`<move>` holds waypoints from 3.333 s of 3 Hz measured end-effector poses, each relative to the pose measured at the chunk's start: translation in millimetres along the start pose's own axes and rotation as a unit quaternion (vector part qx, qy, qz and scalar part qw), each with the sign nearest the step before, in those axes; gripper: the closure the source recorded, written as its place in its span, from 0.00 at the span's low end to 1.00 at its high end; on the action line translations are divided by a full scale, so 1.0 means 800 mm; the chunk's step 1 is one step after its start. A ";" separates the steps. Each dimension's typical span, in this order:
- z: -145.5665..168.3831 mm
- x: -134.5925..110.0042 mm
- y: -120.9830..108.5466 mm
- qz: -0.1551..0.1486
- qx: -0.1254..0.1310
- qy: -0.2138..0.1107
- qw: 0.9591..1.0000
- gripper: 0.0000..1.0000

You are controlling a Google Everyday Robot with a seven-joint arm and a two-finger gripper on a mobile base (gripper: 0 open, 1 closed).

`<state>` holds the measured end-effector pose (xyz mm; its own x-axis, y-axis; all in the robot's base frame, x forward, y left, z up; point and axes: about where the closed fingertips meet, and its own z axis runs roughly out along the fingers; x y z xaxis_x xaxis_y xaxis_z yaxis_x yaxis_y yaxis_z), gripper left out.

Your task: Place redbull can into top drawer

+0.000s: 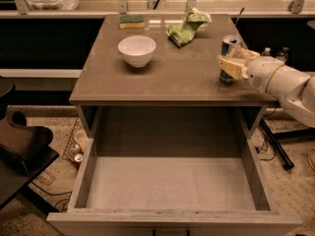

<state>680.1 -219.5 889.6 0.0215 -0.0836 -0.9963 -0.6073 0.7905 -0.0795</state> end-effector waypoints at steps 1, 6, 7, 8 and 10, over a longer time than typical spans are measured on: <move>0.004 -0.003 0.003 -0.001 -0.003 0.000 1.000 1.00; -0.132 -0.093 0.220 0.029 -0.075 -0.024 0.997 1.00; -0.130 -0.094 0.221 0.029 -0.076 -0.024 0.996 1.00; -0.113 -0.073 0.248 0.032 -0.120 -0.027 0.992 1.00; -0.031 0.039 0.389 0.023 -0.300 -0.027 0.953 1.00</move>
Offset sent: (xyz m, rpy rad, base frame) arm 0.0110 0.0197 0.0303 -0.0435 -0.0138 0.0362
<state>471.9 8.9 834.6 0.0144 -0.0134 -0.9998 -0.9530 0.3025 -0.0178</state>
